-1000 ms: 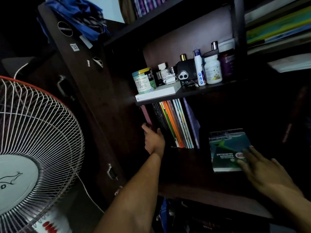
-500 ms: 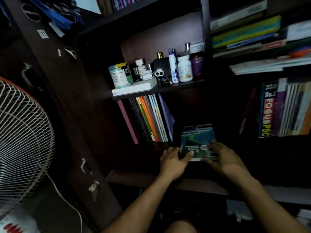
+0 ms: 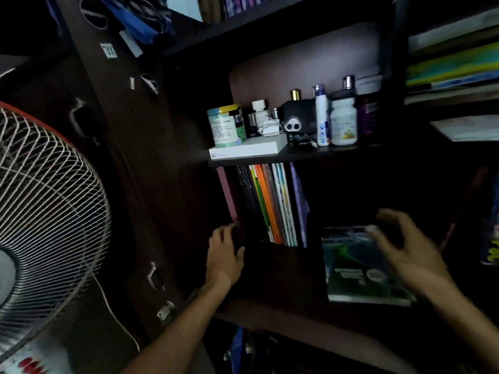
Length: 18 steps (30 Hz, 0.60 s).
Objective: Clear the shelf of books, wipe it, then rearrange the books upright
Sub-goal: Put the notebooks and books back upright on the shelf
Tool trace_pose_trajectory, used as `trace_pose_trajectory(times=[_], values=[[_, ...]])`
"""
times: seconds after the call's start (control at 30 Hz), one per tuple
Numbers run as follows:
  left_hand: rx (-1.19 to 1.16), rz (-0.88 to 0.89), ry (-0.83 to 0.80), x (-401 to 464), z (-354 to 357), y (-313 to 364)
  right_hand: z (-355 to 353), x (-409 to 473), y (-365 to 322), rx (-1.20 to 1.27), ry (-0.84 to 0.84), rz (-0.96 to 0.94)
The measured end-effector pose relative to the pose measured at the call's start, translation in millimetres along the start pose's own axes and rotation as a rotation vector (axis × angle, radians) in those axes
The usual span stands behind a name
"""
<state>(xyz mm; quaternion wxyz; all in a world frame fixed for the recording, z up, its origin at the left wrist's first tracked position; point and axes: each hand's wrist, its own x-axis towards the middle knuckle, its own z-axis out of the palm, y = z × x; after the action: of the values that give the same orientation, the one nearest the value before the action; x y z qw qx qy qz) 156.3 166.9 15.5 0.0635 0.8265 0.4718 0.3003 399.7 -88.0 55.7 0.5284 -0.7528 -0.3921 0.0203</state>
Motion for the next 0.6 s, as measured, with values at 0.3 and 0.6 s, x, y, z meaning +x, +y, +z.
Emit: trace_pose_trajectory(times=[0.3, 0.6], values=[[-0.162, 0.085, -0.236, 15.5, 31.5, -15.6, 228.9, 128.1, -78.3, 0.602, -0.059, 0.295], [-0.504, -0.013, 0.006, 15.5, 21.0, -12.7, 207.1, 143.4, -35.2, 0.685, -0.122, 0.247]])
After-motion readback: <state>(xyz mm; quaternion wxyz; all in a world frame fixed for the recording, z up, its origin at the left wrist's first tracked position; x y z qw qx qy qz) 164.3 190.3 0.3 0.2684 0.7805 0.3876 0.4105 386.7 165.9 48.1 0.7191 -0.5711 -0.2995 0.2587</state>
